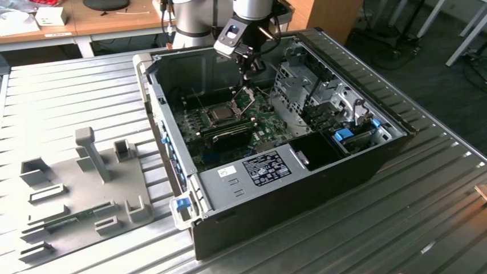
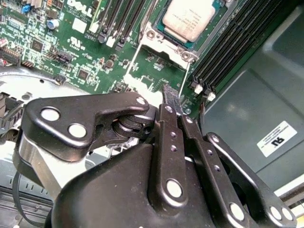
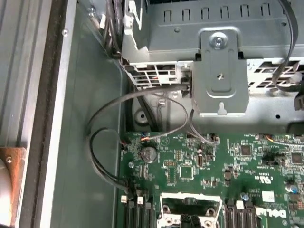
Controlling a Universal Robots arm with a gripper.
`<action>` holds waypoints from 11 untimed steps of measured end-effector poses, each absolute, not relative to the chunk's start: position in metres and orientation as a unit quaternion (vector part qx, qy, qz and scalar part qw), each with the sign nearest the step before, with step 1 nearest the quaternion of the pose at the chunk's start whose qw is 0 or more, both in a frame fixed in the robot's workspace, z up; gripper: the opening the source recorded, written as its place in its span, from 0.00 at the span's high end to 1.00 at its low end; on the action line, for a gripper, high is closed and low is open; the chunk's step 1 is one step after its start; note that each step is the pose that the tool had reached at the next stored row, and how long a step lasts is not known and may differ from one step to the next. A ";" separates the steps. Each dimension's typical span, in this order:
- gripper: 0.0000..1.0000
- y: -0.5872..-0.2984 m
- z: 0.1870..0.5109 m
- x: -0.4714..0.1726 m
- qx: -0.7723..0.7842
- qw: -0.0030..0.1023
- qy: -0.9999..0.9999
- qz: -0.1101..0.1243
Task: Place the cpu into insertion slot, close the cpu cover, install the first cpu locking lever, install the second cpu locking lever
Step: 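Close the cpu cover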
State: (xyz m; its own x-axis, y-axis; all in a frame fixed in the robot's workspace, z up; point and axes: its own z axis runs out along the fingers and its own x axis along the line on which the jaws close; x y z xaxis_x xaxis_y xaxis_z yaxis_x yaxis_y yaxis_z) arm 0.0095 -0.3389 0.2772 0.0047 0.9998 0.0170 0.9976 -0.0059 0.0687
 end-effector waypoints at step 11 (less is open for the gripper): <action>0.90 -0.339 0.277 0.012 0.709 0.018 0.705 0.030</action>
